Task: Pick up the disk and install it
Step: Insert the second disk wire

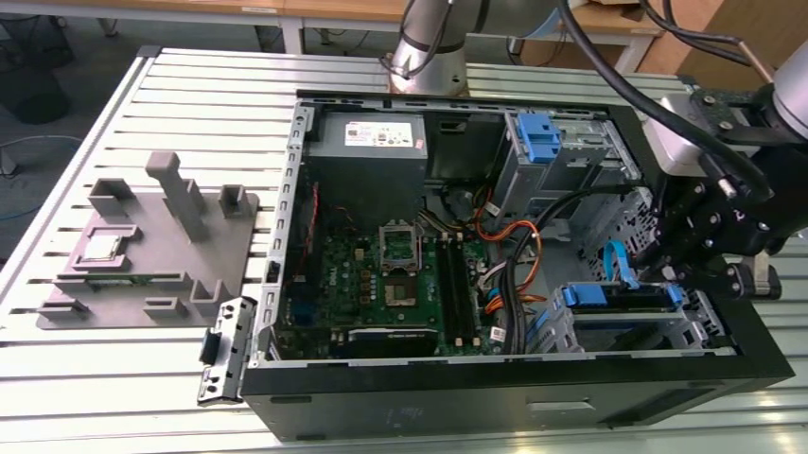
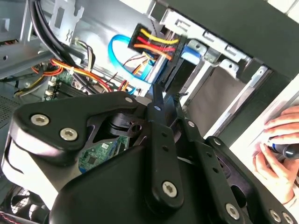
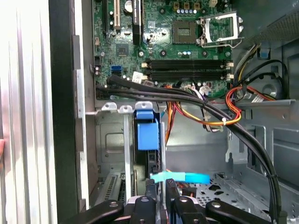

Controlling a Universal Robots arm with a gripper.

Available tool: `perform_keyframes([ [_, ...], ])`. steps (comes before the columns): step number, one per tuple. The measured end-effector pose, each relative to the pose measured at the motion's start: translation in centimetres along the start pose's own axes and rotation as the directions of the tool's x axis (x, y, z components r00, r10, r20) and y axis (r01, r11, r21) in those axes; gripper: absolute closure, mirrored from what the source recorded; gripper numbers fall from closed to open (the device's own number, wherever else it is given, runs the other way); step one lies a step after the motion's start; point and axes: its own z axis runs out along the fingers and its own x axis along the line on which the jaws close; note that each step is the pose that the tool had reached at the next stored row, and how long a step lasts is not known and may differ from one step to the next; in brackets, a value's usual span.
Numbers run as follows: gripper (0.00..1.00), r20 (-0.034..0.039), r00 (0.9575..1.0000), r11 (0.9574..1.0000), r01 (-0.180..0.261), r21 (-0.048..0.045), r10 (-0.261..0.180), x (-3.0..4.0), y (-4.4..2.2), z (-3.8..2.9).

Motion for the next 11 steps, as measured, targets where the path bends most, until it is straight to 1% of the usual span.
perform_keyframes([
  [6,0.76,0.0,1.0,1.0,0.0,-0.0011,0.0,-0.1,-1.73,0.07],
  [11,0.76,-0.0004,1.0,1.0,0.0,-0.0046,0.0,-0.19,-2.92,0.41],
])
